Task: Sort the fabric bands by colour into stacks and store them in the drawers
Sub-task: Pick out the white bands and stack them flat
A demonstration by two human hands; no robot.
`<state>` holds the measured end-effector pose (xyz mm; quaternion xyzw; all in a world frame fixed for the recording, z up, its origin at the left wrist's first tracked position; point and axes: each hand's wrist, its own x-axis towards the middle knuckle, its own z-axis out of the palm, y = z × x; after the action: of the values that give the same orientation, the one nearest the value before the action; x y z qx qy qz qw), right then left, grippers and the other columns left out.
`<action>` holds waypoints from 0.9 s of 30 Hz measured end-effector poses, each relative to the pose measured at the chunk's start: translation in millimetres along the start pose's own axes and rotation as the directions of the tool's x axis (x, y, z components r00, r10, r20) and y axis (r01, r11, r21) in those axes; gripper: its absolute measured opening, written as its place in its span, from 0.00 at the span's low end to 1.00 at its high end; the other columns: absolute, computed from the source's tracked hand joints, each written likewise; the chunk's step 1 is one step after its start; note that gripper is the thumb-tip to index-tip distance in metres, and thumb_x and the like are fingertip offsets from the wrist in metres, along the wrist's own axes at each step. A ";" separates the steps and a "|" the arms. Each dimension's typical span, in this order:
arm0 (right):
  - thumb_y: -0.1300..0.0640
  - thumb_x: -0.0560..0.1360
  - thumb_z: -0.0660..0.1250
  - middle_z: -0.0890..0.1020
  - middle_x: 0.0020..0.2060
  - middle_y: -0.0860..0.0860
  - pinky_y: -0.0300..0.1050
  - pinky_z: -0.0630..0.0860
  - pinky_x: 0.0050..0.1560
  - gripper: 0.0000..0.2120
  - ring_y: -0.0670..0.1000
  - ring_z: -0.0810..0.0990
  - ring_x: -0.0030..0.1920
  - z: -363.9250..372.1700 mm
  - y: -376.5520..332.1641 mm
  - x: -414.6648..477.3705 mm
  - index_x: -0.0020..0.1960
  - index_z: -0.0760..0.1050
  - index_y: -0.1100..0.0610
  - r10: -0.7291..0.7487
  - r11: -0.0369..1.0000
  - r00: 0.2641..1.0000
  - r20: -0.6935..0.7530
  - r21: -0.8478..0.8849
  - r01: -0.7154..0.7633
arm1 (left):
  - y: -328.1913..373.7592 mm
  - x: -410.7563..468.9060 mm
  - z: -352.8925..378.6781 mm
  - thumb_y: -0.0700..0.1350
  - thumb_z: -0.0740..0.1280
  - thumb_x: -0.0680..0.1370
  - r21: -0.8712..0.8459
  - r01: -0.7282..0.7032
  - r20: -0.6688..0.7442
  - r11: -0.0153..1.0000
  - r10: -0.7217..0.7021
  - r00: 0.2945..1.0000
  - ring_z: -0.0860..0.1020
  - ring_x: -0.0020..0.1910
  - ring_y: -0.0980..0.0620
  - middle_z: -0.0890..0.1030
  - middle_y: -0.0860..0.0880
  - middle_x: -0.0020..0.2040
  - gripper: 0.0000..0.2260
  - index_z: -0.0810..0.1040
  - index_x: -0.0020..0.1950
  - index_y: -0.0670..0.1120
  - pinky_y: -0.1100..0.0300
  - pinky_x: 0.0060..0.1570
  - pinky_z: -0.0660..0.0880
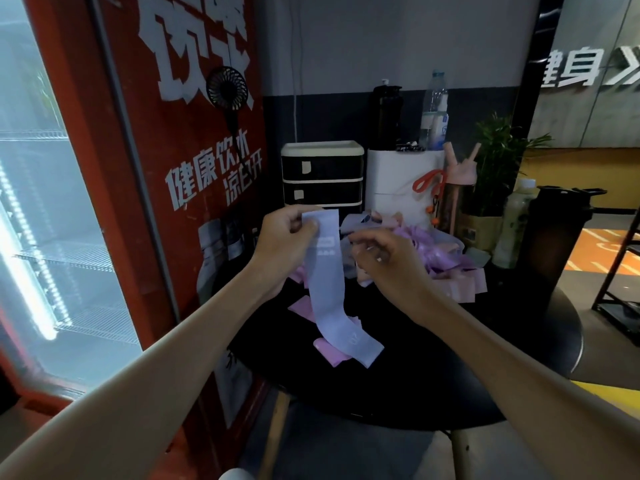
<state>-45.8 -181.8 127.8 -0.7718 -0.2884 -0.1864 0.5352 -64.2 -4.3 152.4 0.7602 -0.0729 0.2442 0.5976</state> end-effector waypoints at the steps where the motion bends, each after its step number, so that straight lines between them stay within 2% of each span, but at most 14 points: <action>1: 0.65 0.77 0.64 0.80 0.43 0.42 0.29 0.74 0.44 0.10 0.36 0.78 0.40 1.9 4.7 0.1 0.52 0.77 0.51 0.023 1.000 1.000 0.010 -0.002 -0.023 | -4.0 -0.2 -4.5 0.37 0.63 0.82 0.002 -0.009 -0.007 1.000 0.009 1.000 0.84 0.48 0.50 0.85 0.45 0.49 0.09 0.81 0.58 0.42 0.55 0.47 0.81; 4: 0.63 0.77 0.64 0.80 0.42 0.47 0.30 0.73 0.45 0.08 0.42 0.79 0.42 10.8 22.2 0.0 0.54 0.78 0.53 0.100 0.994 0.991 0.085 -0.050 -0.096 | -15.8 -1.7 -17.5 0.36 0.66 0.80 0.033 -0.024 -0.030 0.999 0.025 0.999 0.84 0.41 0.56 0.85 0.48 0.45 0.07 0.79 0.57 0.40 0.62 0.39 0.79; 7: 0.64 0.77 0.65 0.79 0.39 0.51 0.27 0.69 0.42 0.08 0.44 0.76 0.40 18.7 40.0 -1.2 0.55 0.78 0.59 0.176 0.984 0.968 0.177 -0.063 -0.167 | -27.9 -6.2 -31.7 0.37 0.68 0.80 0.100 -0.042 -0.026 0.994 0.044 0.999 0.83 0.39 0.60 0.85 0.53 0.41 0.05 0.80 0.53 0.45 0.66 0.37 0.78; 9: 0.66 0.76 0.66 0.77 0.37 0.54 0.33 0.69 0.40 0.06 0.47 0.74 0.40 25.5 54.2 -1.3 0.52 0.78 0.64 0.210 0.977 0.950 0.229 -0.090 -0.194 | -36.9 -8.6 -42.3 0.38 0.69 0.79 0.176 -0.070 -0.015 0.982 0.074 0.997 0.82 0.40 0.61 0.85 0.52 0.43 0.06 0.81 0.49 0.49 0.68 0.39 0.77; 10: 0.67 0.75 0.67 0.76 0.36 0.55 0.37 0.69 0.40 0.07 0.48 0.72 0.39 29.9 63.3 0.3 0.51 0.77 0.70 0.228 0.972 0.940 0.252 -0.119 -0.204 | -41.5 -9.2 -47.4 0.39 0.69 0.79 0.216 -0.082 -0.008 0.973 0.086 0.996 0.82 0.40 0.62 0.85 0.52 0.44 0.06 0.81 0.49 0.50 0.69 0.40 0.76; 12: 0.68 0.74 0.68 0.74 0.36 0.56 0.41 0.68 0.42 0.11 0.49 0.71 0.39 38.3 78.9 4.8 0.53 0.74 0.75 0.264 0.963 0.906 0.332 -0.150 -0.226 | -49.8 -10.1 -55.8 0.39 0.69 0.79 0.268 -0.090 -0.002 0.959 0.094 0.996 0.80 0.40 0.65 0.84 0.52 0.44 0.05 0.81 0.49 0.48 0.72 0.40 0.74; 14: 0.66 0.75 0.70 0.78 0.42 0.54 0.37 0.72 0.46 0.12 0.48 0.76 0.45 47.5 88.8 8.9 0.57 0.77 0.67 0.304 0.952 0.861 0.407 -0.160 -0.261 | -57.8 -9.4 -62.3 0.38 0.69 0.79 0.307 -0.092 0.000 0.947 0.096 0.995 0.79 0.40 0.66 0.83 0.52 0.44 0.03 0.82 0.50 0.45 0.73 0.40 0.72; 16: 0.63 0.74 0.71 0.79 0.52 0.53 0.34 0.72 0.50 0.19 0.48 0.77 0.54 56.7 97.5 13.3 0.65 0.75 0.60 0.337 0.940 0.801 0.494 -0.230 -0.254 | -65.1 -8.4 -67.2 0.38 0.69 0.79 0.336 -0.096 -0.001 0.937 0.103 0.995 0.79 0.39 0.66 0.83 0.52 0.42 0.03 0.82 0.49 0.44 0.74 0.40 0.72; 18: 0.63 0.73 0.73 0.77 0.52 0.50 0.28 0.70 0.45 0.23 0.47 0.75 0.54 63.5 107.2 16.4 0.66 0.74 0.57 0.358 0.927 0.765 0.536 -0.299 -0.225 | -71.5 -6.8 -71.0 0.39 0.69 0.79 0.357 -0.092 -0.004 0.930 0.100 0.995 0.79 0.40 0.67 0.83 0.53 0.42 0.03 0.82 0.49 0.44 0.74 0.41 0.72; 20: 0.65 0.70 0.74 0.79 0.48 0.50 0.29 0.69 0.41 0.22 0.47 0.76 0.49 67.3 118.5 19.4 0.63 0.77 0.58 0.331 0.931 0.780 0.531 -0.317 -0.179 | -77.5 -3.3 -73.6 0.40 0.69 0.79 0.362 -0.077 -0.012 0.929 0.087 0.996 0.79 0.40 0.67 0.83 0.55 0.42 0.02 0.82 0.50 0.45 0.73 0.41 0.73; 24: 0.67 0.70 0.73 0.82 0.41 0.58 0.40 0.69 0.39 0.16 0.48 0.76 0.40 67.0 127.2 19.3 0.57 0.81 0.60 0.286 0.940 0.801 0.526 -0.315 -0.129 | -79.7 3.2 -70.5 0.39 0.69 0.79 0.335 -0.074 -0.026 0.939 0.088 0.996 0.79 0.40 0.67 0.82 0.55 0.42 0.03 0.82 0.49 0.45 0.73 0.40 0.74; 25: 0.67 0.71 0.72 0.83 0.41 0.59 0.42 0.70 0.39 0.11 0.48 0.78 0.39 65.7 127.7 18.6 0.53 0.82 0.61 0.259 0.943 0.820 0.511 -0.318 -0.099 | -78.2 4.5 -68.7 0.38 0.69 0.79 0.336 -0.088 -0.025 0.938 0.102 0.994 0.79 0.40 0.68 0.82 0.55 0.42 0.03 0.82 0.49 0.45 0.73 0.40 0.74; 27: 0.69 0.71 0.69 0.83 0.36 0.55 0.39 0.70 0.36 0.07 0.41 0.77 0.34 58.5 125.0 18.2 0.45 0.84 0.62 0.175 0.948 0.895 0.410 -0.314 -0.042 | -74.7 6.5 -65.0 0.38 0.69 0.79 0.338 -0.117 -0.017 0.934 0.130 0.991 0.80 0.40 0.67 0.82 0.54 0.42 0.03 0.82 0.50 0.43 0.72 0.40 0.74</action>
<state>47.5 -155.4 27.9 -0.8804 -0.3247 -0.0210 0.3451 -47.0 78.9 101.0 0.8400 -0.0661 0.3050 0.4440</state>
